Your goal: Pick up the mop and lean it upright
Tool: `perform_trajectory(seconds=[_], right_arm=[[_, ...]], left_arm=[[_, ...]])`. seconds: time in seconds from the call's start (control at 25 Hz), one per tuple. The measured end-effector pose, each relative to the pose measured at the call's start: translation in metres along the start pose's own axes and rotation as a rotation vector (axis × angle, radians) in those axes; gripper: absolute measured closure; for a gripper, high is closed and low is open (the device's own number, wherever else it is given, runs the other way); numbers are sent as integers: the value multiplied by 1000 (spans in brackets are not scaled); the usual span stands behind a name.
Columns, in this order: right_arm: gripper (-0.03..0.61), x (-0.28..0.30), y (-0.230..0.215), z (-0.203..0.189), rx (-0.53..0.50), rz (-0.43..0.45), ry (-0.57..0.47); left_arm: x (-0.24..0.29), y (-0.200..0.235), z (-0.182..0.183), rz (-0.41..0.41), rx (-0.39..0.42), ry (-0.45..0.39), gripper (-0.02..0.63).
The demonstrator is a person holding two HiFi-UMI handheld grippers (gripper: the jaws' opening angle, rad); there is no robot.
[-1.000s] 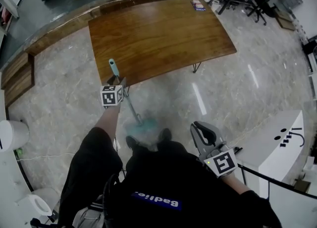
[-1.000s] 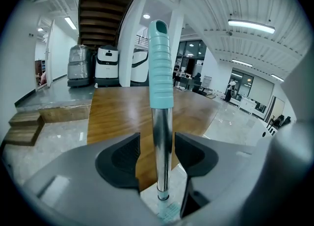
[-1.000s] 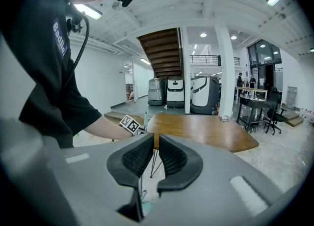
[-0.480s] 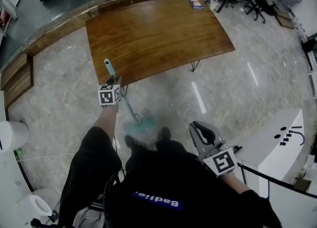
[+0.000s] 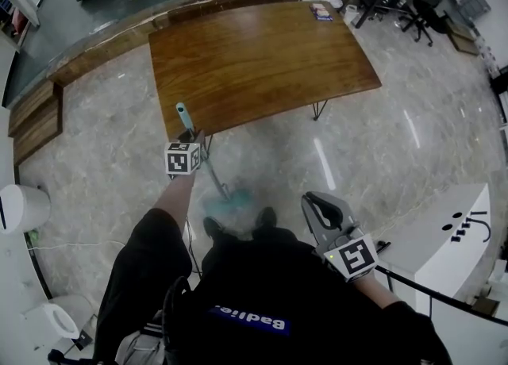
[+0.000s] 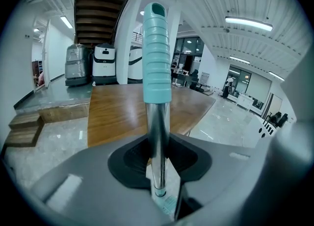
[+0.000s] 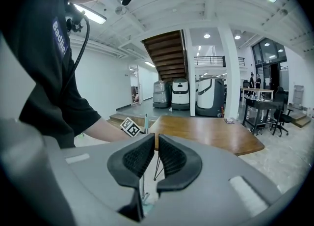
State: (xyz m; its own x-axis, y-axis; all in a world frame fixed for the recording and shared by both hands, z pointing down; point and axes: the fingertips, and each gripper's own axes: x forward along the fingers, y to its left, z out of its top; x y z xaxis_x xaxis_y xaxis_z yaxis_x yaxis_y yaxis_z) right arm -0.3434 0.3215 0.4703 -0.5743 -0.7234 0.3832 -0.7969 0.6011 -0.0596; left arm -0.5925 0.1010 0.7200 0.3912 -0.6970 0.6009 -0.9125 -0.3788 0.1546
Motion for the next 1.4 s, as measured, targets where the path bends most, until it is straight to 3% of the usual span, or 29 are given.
perform_trajectory(seconds=[0.72,1.08,1.4], right_arm=[[565,10,23,23,-16,83,-93],[566,13,27,30,-23,120,-140],[566,14,22,31,-1,143,-178]], left_arm=[[-80,-65,-12,-86,67,-40,502],[-112,-85,30,-90,172,-126,499],[-144,-109,90,-128,206,-230,502]])
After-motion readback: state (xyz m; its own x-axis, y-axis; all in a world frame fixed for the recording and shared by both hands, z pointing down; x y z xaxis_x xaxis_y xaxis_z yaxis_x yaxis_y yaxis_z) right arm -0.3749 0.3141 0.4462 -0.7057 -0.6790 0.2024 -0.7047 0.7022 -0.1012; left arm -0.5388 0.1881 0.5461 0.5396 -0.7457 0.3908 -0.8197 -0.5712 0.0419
